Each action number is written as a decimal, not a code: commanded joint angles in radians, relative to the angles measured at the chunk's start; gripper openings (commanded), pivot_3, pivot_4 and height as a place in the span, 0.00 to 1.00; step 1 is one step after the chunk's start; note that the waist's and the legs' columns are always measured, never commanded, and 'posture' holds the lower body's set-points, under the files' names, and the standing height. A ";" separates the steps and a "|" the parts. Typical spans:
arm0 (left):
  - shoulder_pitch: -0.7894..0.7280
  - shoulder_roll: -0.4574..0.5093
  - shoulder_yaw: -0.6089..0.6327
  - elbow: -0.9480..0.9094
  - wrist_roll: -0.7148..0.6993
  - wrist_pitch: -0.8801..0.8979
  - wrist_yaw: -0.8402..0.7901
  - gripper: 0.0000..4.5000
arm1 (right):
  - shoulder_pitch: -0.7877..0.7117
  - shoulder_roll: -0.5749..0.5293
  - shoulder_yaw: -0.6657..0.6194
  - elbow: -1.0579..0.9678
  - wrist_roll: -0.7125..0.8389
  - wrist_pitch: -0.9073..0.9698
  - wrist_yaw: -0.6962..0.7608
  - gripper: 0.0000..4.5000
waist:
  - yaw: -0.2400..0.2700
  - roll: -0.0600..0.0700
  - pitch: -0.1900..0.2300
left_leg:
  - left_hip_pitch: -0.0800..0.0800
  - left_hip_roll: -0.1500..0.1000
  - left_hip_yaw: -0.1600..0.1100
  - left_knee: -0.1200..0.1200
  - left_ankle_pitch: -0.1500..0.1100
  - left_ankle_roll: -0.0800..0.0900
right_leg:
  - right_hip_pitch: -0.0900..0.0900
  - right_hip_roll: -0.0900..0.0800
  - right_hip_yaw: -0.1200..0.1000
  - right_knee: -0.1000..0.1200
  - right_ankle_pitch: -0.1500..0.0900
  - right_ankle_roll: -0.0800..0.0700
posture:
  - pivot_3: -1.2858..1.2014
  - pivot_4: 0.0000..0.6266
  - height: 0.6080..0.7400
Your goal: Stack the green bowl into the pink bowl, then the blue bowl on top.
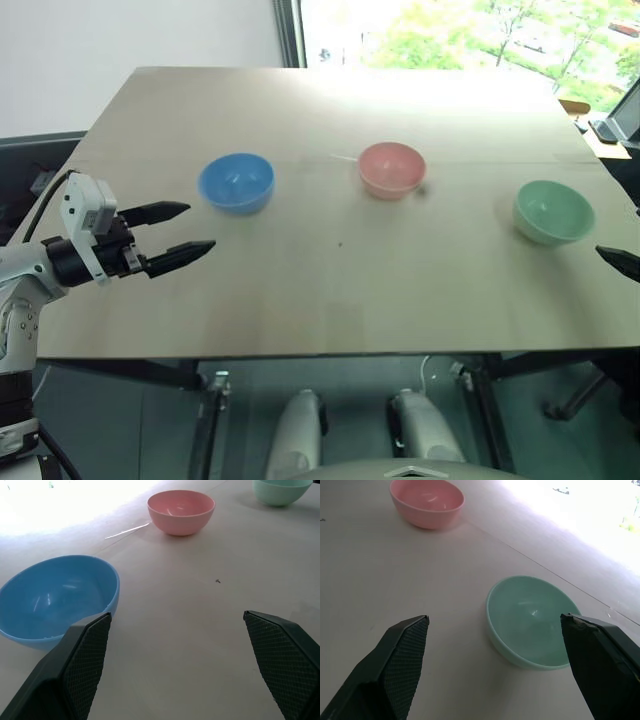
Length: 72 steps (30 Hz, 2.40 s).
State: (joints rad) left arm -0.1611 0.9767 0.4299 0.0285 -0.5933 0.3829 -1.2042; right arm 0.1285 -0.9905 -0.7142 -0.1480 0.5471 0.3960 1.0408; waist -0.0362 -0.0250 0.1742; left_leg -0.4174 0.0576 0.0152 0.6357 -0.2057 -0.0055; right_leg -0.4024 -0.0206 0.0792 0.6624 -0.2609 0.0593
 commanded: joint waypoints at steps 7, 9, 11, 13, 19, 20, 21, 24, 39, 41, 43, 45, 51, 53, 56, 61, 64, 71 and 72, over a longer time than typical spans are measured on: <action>-0.016 0.000 0.045 -0.051 -0.032 0.008 0.015 1.00 | -0.095 -0.012 0.072 -0.034 -0.014 0.000 -0.030 0.98 | -0.003 0.000 0.000 | 0.000 0.000 0.001 0.000 0.000 0.000 | 0.000 0.000 0.001 0.000 0.000 0.000 | 0.52 0.24 1.00; -0.025 -0.009 0.033 -0.070 -0.037 0.006 0.026 1.00 | -0.120 0.000 0.112 -0.034 -0.040 -0.008 -0.065 0.98 | -0.003 0.000 0.000 | 0.000 0.000 0.001 0.000 0.000 0.000 | 0.000 0.000 0.001 0.000 0.003 0.000 | 0.52 0.24 1.00; -0.036 -0.017 0.020 -0.085 -0.038 0.000 0.028 1.00 | -0.142 -0.007 0.161 -0.034 -0.040 0.017 -0.062 0.98 | -0.002 0.000 0.000 | 0.000 0.000 0.001 0.000 0.000 0.000 | 0.000 0.000 0.001 0.000 0.003 0.000 | 0.52 0.24 1.00; -0.061 -0.032 -0.004 -0.101 -0.045 -0.001 0.031 1.00 | -0.213 0.007 0.242 -0.034 -0.030 0.042 -0.067 0.98 | -0.002 0.000 0.000 | 0.000 0.000 0.001 0.000 0.000 0.000 | 0.000 0.000 0.001 0.000 0.003 0.001 | 0.52 0.24 1.00; -0.137 -0.147 -0.140 -0.204 -0.026 0.011 0.116 1.00 | -0.660 0.240 0.679 0.121 -0.235 -0.078 -0.119 0.98 | -0.021 0.001 0.000 | 0.003 0.000 0.003 0.001 0.000 0.000 | 0.000 0.001 0.003 0.002 0.004 0.001 | 0.52 0.24 1.00; -0.135 -0.160 -0.153 -0.218 -0.020 0.009 0.129 1.00 | -0.707 0.269 0.732 0.169 -0.289 -0.137 -0.111 0.98 | -0.023 0.001 0.000 | 0.001 0.000 0.002 0.001 0.000 0.000 | -0.001 0.002 0.003 0.002 0.004 0.001 | 0.52 0.24 1.00; -0.131 -0.170 -0.165 -0.229 -0.011 0.007 0.143 1.00 | -0.752 0.291 0.781 0.221 -0.338 -0.190 -0.099 0.98 | -0.022 0.001 0.000 | 0.001 0.000 0.002 0.001 0.000 0.000 | -0.002 0.002 0.003 0.003 0.004 0.001 | 0.52 0.24 1.00; -0.107 -0.183 -0.187 -0.262 0.008 -0.006 0.158 1.00 | -0.894 0.355 0.899 0.428 -0.476 -0.362 -0.101 0.98 | -0.009 0.000 0.000 | -0.008 0.000 0.001 0.000 0.000 0.000 | -0.009 0.002 0.002 0.003 0.004 0.001 | 0.52 0.24 1.00; 0.114 -0.177 -0.091 -0.474 -0.024 0.047 0.275 1.00 | -1.301 0.588 1.061 1.209 -0.732 -0.801 -0.057 0.42 | -0.006 0.001 0.001 | -0.014 0.000 0.000 0.000 0.000 -0.001 | -0.014 0.000 0.000 0.002 0.004 0.001 | 0.52 0.24 1.00; 0.142 -0.179 -0.069 -0.508 -0.048 0.062 0.279 1.00 | -1.314 0.597 1.067 1.243 -0.754 -0.825 -0.058 0.28 | -0.008 0.001 0.001 | -0.014 0.000 0.000 0.000 0.000 -0.001 | -0.014 0.000 0.000 0.003 0.004 0.001 | 0.52 0.24 1.00; 0.160 -0.177 -0.057 -0.524 -0.058 0.062 0.277 1.00 | -1.324 0.604 1.067 1.264 -0.770 -0.846 -0.072 0.13 | -0.009 0.001 0.001 | -0.013 0.000 0.000 0.000 0.000 -0.001 | -0.014 0.000 0.000 0.003 0.004 0.001 | 0.52 0.24 1.00; 0.166 -0.174 -0.049 -0.532 -0.067 0.065 0.278 1.00 | -1.334 0.610 1.061 1.280 -0.781 -0.862 -0.084 0.02 | -0.008 0.001 0.001 | -0.013 0.000 0.000 0.000 0.000 -0.001 | -0.014 0.000 0.000 0.003 0.004 0.000 | 0.52 0.24 1.00; 0.160 -0.189 -0.043 -0.521 -0.089 0.065 0.298 1.00 | -1.349 0.600 1.062 1.276 -0.823 -0.923 -0.110 0.02 | -0.007 0.001 0.001 | -0.013 0.000 0.000 0.000 0.000 -0.001 | -0.013 0.000 0.000 0.004 0.004 0.000 | 0.52 0.24 1.00; 0.156 -0.191 -0.051 -0.502 -0.079 0.051 0.301 1.00 | -1.348 0.595 1.050 1.247 -0.806 -0.931 -0.067 0.02 | -0.008 0.001 0.001 | -0.013 0.000 0.000 0.000 0.000 -0.001 | -0.013 0.000 0.000 0.004 0.004 0.000 | 0.52 0.24 1.00; 0.145 -0.192 -0.059 -0.480 -0.071 0.040 0.300 1.00 | -1.333 0.588 1.024 1.171 -0.753 -0.900 0.021 0.02 | -0.008 0.001 0.001 | -0.013 0.000 0.000 0.000 0.000 -0.001 | -0.014 0.000 0.000 0.004 0.004 0.000 | 0.52 0.24 1.00; 0.105 -0.196 -0.083 -0.442 -0.053 0.026 0.296 1.00 | -1.193 0.519 1.023 0.841 -0.667 -0.736 0.209 0.02 | -0.001 0.001 0.001 | -0.013 0.000 -0.002 0.001 0.000 -0.001 | -0.013 0.000 -0.001 0.004 0.004 0.000 | 0.52 0.24 1.00; 0.090 -0.197 -0.095 -0.428 -0.047 0.021 0.290 1.00 | -1.124 0.479 1.039 0.691 -0.655 -0.630 0.266 0.02 | -0.001 0.001 0.001 | -0.013 0.000 -0.002 0.002 0.000 -0.001 | -0.013 0.000 -0.002 0.004 0.004 0.000 | 0.52 0.24 1.00; 0.057 -0.195 -0.111 -0.401 -0.036 0.015 0.279 1.00 | -1.039 0.457 1.048 0.530 -0.652 -0.466 0.287 0.02 | -0.007 0.001 0.001 | -0.012 0.000 -0.002 0.003 0.000 -0.001 | -0.013 0.001 -0.001 0.008 0.004 0.000 | 0.52 0.24 1.00; 0.055 -0.195 -0.113 -0.400 -0.035 0.015 0.277 1.00 | -1.035 0.459 1.046 0.530 -0.654 -0.460 0.273 0.16 | -0.007 0.001 0.001 | -0.011 0.000 -0.002 0.003 0.000 -0.001 | -0.013 0.001 -0.001 0.009 0.004 0.000 | 0.52 0.24 1.00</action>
State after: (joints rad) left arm -0.0965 0.7793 0.3069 -0.3646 -0.6296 0.4189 -0.9209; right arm -0.9071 -0.5282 0.3434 0.4174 -0.1189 -0.0805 1.3249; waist -0.0430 -0.0237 0.1750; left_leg -0.4289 0.0575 0.0132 0.6392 -0.2057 -0.0062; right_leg -0.4152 -0.0194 0.0779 0.6715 -0.2568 0.0596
